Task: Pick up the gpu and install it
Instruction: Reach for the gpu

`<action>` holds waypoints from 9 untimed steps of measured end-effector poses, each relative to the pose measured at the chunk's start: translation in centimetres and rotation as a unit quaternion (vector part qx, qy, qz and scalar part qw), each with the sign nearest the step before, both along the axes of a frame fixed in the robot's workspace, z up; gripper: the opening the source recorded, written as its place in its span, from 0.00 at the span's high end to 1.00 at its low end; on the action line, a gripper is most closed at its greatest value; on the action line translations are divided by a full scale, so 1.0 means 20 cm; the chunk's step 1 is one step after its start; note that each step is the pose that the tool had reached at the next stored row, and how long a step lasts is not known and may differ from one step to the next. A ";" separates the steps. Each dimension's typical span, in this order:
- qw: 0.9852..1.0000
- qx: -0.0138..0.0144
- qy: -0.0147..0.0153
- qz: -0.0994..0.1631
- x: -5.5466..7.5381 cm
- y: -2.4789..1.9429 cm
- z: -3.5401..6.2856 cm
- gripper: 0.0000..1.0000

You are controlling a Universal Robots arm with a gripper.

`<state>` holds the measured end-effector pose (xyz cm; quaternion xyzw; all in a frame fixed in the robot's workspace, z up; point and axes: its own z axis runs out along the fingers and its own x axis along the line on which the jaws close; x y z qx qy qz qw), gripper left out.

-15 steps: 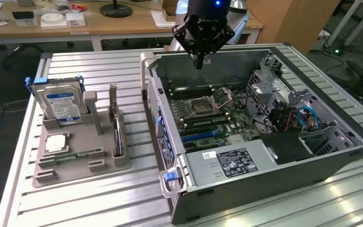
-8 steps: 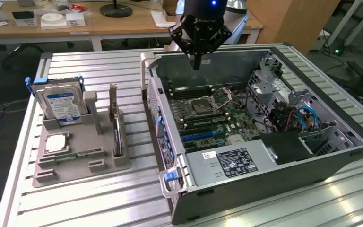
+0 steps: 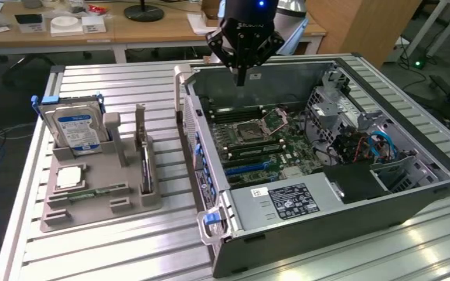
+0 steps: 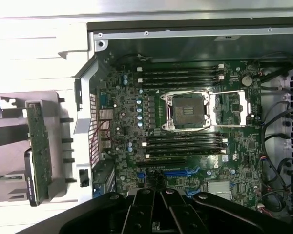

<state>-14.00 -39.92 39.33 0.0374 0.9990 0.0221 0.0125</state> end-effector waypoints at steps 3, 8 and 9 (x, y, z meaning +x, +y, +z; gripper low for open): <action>1.000 0.000 0.000 0.000 -0.01 -0.001 0.000 0.90; 1.000 0.000 0.000 0.000 -0.03 -0.002 0.000 0.90; 1.000 0.000 0.000 0.000 -0.03 -0.002 0.000 0.90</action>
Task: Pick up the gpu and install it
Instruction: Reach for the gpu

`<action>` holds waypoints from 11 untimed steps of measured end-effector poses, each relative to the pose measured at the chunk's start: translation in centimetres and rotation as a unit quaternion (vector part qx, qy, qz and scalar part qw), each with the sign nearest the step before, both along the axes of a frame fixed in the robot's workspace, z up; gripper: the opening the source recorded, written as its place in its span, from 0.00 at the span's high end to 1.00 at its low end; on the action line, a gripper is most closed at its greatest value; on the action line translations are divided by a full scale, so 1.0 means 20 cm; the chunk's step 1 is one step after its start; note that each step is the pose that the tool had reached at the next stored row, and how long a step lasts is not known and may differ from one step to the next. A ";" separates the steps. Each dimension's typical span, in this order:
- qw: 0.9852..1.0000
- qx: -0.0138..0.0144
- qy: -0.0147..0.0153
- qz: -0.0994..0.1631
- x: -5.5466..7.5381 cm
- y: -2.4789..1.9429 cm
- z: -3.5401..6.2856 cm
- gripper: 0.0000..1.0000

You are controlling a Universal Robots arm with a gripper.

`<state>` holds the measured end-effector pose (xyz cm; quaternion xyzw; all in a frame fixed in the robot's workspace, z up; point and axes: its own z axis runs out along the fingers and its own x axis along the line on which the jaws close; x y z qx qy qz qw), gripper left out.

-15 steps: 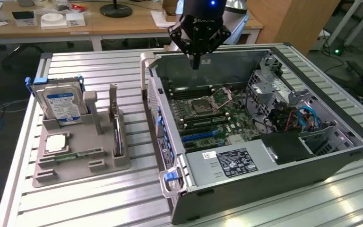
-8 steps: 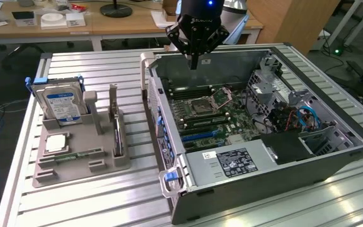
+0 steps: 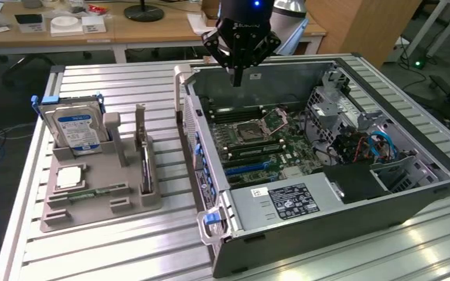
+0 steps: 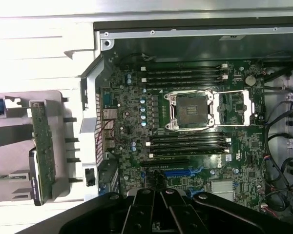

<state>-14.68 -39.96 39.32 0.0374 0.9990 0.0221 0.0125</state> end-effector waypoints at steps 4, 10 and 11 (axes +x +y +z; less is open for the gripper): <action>1.000 0.000 0.000 0.000 -0.01 -0.001 0.000 0.90; 1.000 0.000 0.000 0.000 -0.04 -0.002 0.000 0.90; 1.000 0.000 0.000 0.000 -0.04 -0.002 0.000 0.90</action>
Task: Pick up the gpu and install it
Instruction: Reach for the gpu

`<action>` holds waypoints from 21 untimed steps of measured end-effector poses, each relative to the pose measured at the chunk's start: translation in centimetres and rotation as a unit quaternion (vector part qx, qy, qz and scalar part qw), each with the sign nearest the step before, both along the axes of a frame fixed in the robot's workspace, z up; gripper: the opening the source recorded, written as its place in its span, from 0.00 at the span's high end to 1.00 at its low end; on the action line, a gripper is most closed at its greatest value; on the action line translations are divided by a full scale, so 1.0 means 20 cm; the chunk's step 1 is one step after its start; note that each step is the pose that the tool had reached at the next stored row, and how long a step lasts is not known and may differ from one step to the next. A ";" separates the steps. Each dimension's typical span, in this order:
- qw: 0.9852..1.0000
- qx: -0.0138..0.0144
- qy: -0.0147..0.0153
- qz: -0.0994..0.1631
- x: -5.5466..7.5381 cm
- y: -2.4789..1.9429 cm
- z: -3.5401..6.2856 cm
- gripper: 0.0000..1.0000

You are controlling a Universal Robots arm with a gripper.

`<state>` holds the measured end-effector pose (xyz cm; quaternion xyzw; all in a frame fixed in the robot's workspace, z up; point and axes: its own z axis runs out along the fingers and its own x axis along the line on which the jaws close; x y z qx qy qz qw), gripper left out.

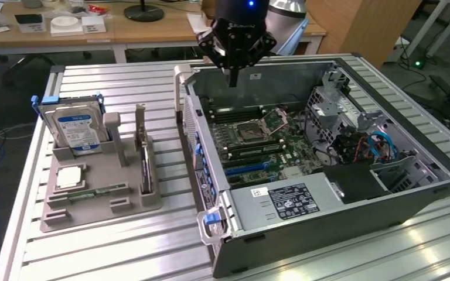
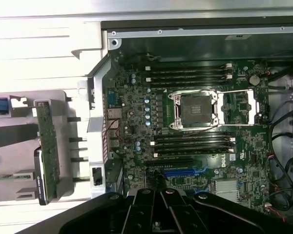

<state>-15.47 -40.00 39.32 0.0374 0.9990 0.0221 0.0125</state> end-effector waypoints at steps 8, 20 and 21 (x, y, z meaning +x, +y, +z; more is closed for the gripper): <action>1.000 0.000 0.000 0.000 -0.03 -0.002 0.000 0.90; 1.000 0.000 0.000 0.000 -0.08 -0.005 0.000 0.90; 1.000 0.000 0.000 0.000 -0.08 -0.005 0.000 0.90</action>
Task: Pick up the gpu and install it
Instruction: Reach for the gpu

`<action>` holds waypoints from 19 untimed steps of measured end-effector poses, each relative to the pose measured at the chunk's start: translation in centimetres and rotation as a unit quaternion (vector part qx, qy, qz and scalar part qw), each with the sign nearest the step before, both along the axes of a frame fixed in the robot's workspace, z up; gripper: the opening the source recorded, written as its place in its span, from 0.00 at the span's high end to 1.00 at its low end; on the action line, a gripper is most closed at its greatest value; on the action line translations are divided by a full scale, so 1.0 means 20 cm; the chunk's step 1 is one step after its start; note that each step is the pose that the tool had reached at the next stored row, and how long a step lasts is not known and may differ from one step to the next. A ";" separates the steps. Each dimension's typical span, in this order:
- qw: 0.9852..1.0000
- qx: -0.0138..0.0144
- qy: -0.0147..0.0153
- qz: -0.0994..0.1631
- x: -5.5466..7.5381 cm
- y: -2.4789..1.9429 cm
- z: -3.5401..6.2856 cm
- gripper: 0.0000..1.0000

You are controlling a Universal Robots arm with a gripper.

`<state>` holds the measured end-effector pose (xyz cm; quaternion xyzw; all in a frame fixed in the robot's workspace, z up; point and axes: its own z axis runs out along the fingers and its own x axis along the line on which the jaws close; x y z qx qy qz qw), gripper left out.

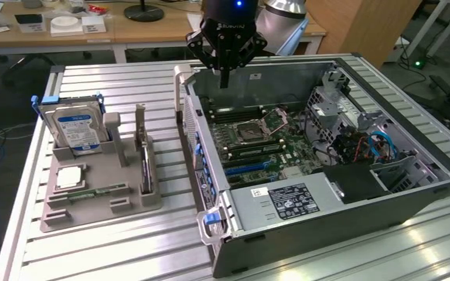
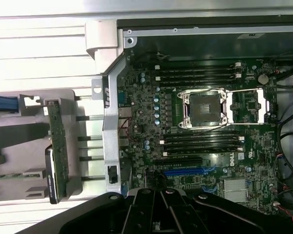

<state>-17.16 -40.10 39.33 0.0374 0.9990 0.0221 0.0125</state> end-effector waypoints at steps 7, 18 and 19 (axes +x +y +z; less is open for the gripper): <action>1.000 0.000 0.000 0.000 -0.03 -0.001 0.000 0.90; 1.000 0.000 0.000 0.000 -0.07 -0.003 0.000 0.90; 1.000 0.000 0.000 0.000 -0.07 -0.004 0.000 0.90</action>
